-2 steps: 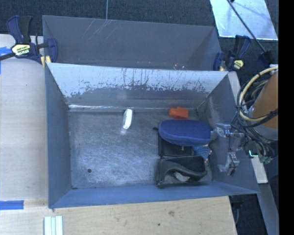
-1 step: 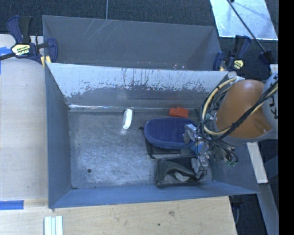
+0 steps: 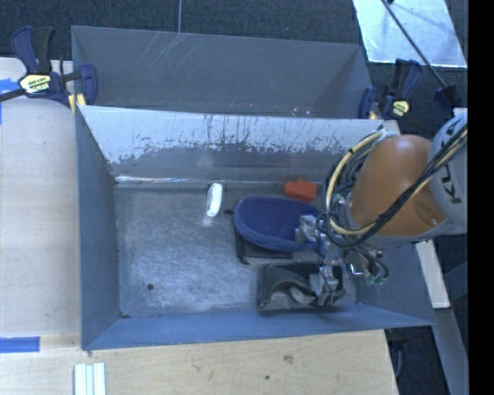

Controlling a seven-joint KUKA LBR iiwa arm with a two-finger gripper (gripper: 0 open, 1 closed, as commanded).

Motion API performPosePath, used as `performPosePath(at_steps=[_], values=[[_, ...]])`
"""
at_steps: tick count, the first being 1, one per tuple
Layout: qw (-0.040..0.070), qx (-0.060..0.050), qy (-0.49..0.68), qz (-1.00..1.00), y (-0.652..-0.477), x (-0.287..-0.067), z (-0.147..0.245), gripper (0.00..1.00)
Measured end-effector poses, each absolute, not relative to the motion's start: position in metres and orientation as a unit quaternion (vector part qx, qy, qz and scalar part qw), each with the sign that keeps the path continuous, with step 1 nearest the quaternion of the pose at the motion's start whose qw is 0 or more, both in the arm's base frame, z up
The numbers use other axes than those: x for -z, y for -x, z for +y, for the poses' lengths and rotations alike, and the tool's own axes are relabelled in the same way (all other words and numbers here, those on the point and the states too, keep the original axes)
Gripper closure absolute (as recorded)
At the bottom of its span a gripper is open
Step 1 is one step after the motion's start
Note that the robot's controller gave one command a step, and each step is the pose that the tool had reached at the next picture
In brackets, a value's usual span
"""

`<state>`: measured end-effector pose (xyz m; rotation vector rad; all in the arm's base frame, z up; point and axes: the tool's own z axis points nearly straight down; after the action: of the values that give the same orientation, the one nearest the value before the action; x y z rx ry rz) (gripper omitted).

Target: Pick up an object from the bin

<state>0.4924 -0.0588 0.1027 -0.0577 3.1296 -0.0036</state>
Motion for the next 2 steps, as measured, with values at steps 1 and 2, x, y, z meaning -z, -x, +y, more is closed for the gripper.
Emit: performPosePath(at_steps=[1, 2], values=[[0.003, 0.001, 0.018, 1.000, -0.493, -0.107, -0.050, 0.00], [-0.009, 0.004, -0.064, 0.998, -0.492, -0.076, -0.039, 0.00]])
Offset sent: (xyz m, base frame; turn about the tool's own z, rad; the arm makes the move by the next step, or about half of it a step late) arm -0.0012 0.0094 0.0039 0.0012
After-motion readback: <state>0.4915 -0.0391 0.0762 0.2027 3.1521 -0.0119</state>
